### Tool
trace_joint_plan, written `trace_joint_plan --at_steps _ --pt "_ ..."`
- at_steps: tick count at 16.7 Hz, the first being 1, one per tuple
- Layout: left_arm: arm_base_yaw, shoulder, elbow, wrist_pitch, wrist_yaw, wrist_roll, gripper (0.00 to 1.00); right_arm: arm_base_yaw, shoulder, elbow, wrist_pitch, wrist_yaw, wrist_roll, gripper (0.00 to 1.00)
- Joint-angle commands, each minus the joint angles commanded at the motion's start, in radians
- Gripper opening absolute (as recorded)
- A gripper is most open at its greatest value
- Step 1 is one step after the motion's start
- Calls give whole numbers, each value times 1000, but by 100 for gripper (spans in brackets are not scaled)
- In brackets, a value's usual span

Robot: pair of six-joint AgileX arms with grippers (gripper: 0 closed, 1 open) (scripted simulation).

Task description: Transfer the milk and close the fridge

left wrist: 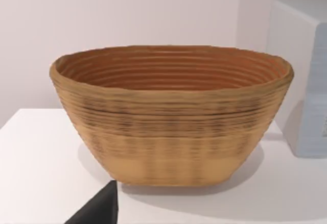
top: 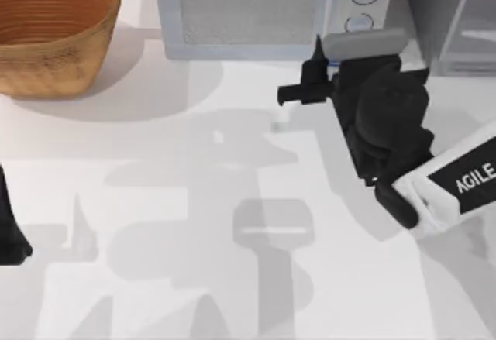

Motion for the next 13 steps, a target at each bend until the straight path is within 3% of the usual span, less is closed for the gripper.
trace_joint_plan --at_steps 4,8,13 --pt "0 0 0 0 0 0 100 -292 -331 -263 -23 -186 2 0" --pt "0 0 0 0 0 0 100 -489 -548 -457 -50 -370 3 0" --pt "0 0 0 0 0 0 100 -543 -602 -508 -67 -403 1 0"
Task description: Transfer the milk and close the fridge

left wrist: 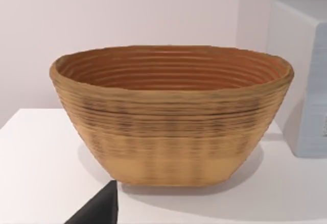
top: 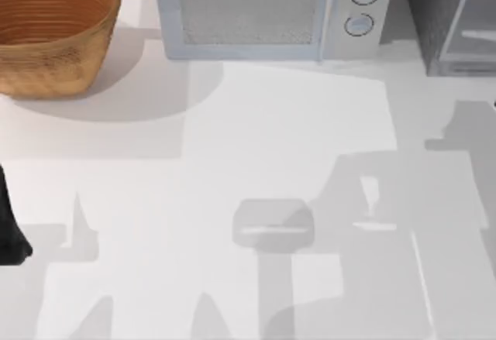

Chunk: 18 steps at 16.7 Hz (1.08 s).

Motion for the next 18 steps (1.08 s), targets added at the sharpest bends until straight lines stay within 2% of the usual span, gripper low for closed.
trace_joint_plan --at_steps 4,7,15,18 --pt "0 0 0 0 0 0 100 -3 18 18 2 0 0 0" --pt "0 0 0 0 0 0 100 -40 118 117 0 -23 -4 0" --pt "0 0 0 0 0 0 100 -169 640 685 -40 -172 -6 0" --pt "0 0 0 0 0 0 100 -206 768 821 -60 -217 -6 0"
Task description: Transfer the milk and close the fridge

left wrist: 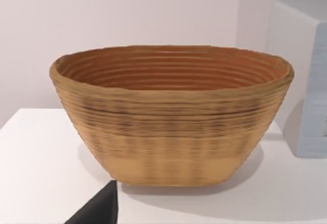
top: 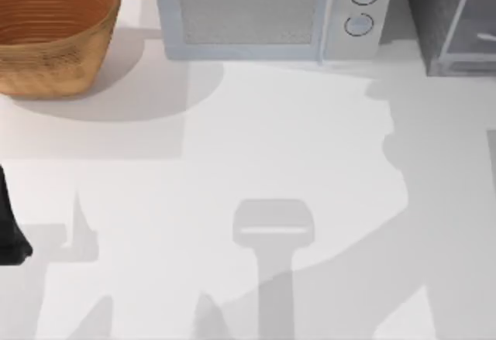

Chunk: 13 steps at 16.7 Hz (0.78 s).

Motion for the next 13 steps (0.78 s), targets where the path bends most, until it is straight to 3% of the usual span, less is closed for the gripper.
trace_joint_plan --at_steps 13 --pt "0 0 0 0 0 0 100 -12 38 40 -8 -16 0 0"
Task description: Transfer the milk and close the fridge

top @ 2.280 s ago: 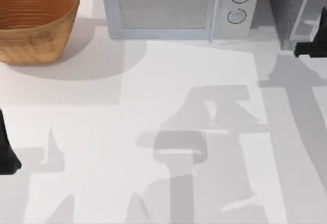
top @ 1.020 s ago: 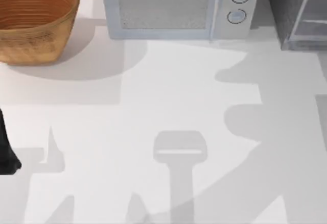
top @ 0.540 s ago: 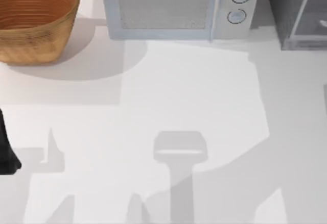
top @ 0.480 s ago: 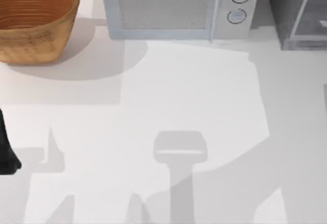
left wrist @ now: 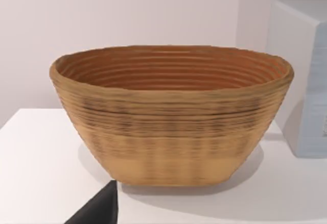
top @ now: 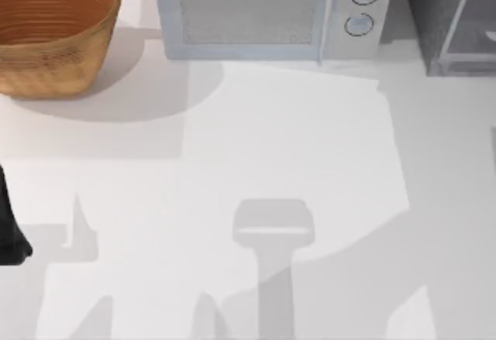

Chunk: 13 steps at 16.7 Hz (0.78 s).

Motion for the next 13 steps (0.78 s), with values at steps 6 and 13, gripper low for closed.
trace_joint_plan --at_steps 6,13 --pt "0 0 0 0 0 0 100 0 0 0 0 0 0 45" --pt "0 0 0 0 0 0 100 0 0 0 0 0 0 98"
